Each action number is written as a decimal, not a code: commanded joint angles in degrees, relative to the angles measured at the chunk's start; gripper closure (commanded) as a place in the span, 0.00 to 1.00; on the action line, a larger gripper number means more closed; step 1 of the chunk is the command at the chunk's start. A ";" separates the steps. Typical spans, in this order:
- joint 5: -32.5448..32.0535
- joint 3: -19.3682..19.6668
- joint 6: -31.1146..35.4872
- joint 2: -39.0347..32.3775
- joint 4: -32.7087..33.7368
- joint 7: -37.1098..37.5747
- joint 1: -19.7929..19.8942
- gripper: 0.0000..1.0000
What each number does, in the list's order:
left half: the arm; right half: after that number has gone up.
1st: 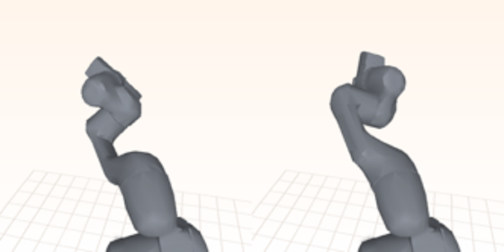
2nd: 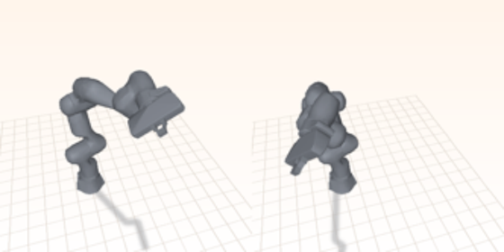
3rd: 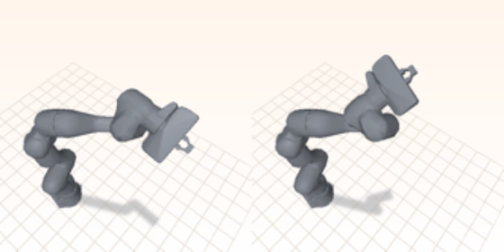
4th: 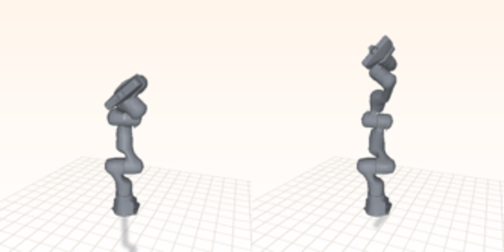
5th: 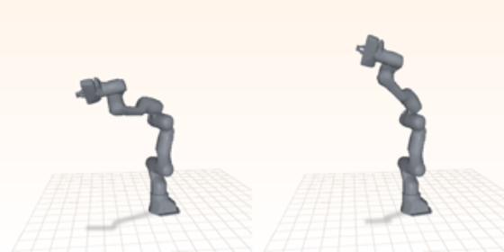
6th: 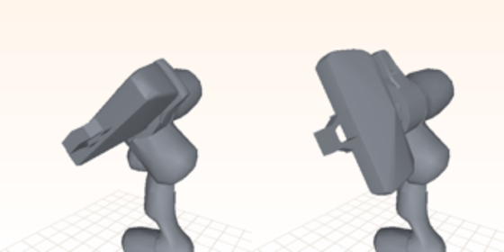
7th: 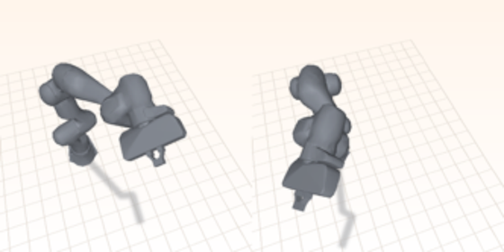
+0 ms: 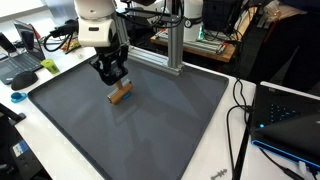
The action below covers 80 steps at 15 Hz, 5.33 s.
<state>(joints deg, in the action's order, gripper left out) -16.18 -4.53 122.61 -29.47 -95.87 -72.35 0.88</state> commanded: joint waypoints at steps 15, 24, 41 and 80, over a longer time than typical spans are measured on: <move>-1.47 0.95 2.61 -0.73 -1.98 2.46 -0.57 0.78; -3.11 1.92 2.78 -1.16 -2.42 3.09 -0.89 0.78; -2.14 -0.77 1.97 0.40 -3.41 3.05 -1.16 0.78; -7.28 1.87 3.05 -1.43 -3.56 7.56 -2.54 0.78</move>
<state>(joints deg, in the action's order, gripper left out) -20.80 -4.33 123.28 -29.12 -97.39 -66.63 -1.04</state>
